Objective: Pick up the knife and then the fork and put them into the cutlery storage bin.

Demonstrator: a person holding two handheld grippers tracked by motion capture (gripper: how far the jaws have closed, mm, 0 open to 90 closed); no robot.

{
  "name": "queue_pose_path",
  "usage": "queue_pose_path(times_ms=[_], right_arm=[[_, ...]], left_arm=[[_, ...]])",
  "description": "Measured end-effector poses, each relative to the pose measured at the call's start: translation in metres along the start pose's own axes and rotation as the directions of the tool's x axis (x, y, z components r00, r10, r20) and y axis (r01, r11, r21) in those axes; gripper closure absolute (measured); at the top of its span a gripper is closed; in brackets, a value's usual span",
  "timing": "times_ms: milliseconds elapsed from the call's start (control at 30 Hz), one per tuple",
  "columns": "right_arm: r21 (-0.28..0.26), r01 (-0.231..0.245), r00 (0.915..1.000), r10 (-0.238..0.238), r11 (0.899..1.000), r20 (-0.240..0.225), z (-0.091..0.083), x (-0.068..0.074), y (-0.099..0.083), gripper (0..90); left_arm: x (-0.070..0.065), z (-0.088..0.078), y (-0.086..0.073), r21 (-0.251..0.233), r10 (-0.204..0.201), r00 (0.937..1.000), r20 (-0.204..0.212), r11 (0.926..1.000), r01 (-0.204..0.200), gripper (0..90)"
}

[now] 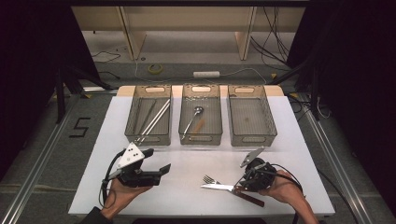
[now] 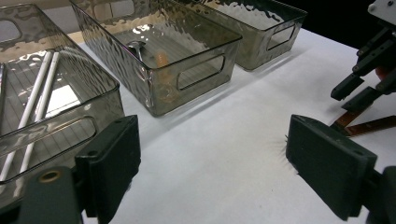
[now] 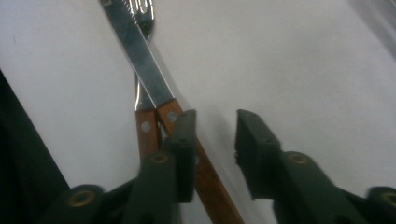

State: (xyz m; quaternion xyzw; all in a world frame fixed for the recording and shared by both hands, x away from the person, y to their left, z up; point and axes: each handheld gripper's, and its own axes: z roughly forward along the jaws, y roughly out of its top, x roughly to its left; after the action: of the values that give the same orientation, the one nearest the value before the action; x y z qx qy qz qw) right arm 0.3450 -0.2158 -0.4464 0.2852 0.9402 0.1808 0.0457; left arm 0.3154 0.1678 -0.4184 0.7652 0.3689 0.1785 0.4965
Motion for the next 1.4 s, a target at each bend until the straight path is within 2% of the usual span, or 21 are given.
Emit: queue_pose_path(times_ms=[167, 300, 433, 533, 867, 1133, 1233, 1400], right_arm=[[0.039, 0.040, 0.9992, -0.040, 0.998, -0.010, -0.001, 0.001, -0.001, 49.5], [0.071, 0.083, 0.9966, -0.083, 0.994, 0.000, -0.002, 0.002, -0.002, 48.1], [0.089, 0.123, 0.9924, -0.123, 0.988, 0.003, 0.001, 0.002, -0.004, 50.4], [0.109, 0.121, 0.9926, -0.121, 0.987, -0.002, 0.004, 0.002, -0.004, 52.2], [0.145, 0.186, 0.9824, -0.186, 0.972, -0.015, 0.012, 0.007, 0.003, 61.6], [0.155, 0.192, 0.9814, -0.189, 0.969, -0.030, 0.013, 0.009, 0.006, 69.1], [0.175, 0.217, 0.9762, -0.215, 0.960, -0.031, 0.012, 0.011, 0.007, 71.0], [0.166, 0.260, 0.9655, -0.258, 0.951, -0.032, 0.012, 0.014, 0.007, 74.6]], left_arm=[[0.000, 0.000, 0.000, -0.001, -0.001, 1.0000, 0.000, 1.0000, 0.001, 17.6], [0.000, 0.000, 0.000, -0.001, -0.001, 1.0000, -0.002, 1.0000, 0.001, 17.5], [0.000, 0.000, 0.000, 0.000, 0.000, 1.0000, -0.002, 1.0000, 0.000, 17.5], [0.000, 0.000, 0.000, -0.001, 0.001, 1.0000, -0.003, 1.0000, -0.001, 17.5], [0.001, 0.000, 0.000, 0.000, 0.001, 1.0000, -0.008, 1.0000, -0.001, 17.5], [0.001, 0.000, 0.000, -0.001, 0.002, 1.0000, -0.009, 1.0000, -0.002, 17.5], [0.001, 0.001, 0.000, 0.001, 0.003, 1.0000, -0.009, 1.0000, -0.003, 17.5], [0.001, 0.001, 0.000, 0.002, 0.000, 1.0000, -0.010, 1.0000, 0.000, 17.5]])
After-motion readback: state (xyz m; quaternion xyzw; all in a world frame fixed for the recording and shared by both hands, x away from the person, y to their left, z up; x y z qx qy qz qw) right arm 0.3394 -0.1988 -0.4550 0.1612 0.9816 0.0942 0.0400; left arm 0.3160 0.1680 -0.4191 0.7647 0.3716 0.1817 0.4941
